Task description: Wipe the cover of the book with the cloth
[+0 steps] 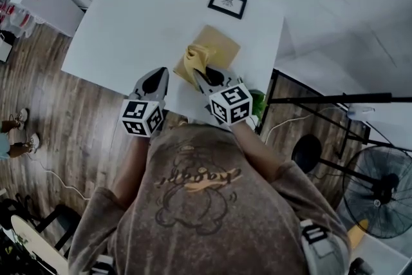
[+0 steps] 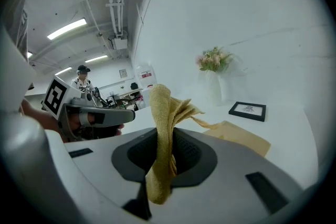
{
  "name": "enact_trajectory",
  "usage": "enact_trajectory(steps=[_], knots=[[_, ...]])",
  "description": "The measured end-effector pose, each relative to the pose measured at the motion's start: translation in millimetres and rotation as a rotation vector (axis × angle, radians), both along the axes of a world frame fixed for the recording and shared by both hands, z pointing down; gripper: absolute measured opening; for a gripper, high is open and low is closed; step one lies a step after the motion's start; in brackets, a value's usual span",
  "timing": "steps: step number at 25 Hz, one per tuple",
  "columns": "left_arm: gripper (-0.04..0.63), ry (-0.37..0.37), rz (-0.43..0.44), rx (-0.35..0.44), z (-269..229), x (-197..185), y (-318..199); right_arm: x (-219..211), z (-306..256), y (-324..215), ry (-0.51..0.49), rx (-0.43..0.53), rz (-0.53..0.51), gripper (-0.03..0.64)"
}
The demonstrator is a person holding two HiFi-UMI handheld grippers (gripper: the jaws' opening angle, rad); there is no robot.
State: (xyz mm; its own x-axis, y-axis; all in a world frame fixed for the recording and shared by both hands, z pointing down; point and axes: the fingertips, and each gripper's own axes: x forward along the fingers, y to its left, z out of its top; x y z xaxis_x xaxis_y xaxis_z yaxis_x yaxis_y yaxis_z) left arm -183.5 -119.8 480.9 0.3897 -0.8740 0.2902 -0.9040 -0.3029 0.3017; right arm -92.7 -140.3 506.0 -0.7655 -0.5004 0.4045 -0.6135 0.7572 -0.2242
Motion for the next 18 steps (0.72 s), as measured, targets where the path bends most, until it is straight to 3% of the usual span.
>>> enact_trajectory(steps=[18], knots=[[0.003,0.02,-0.063,-0.044,17,-18,-5,-48,78,-9,0.235,-0.055,-0.147,0.061]])
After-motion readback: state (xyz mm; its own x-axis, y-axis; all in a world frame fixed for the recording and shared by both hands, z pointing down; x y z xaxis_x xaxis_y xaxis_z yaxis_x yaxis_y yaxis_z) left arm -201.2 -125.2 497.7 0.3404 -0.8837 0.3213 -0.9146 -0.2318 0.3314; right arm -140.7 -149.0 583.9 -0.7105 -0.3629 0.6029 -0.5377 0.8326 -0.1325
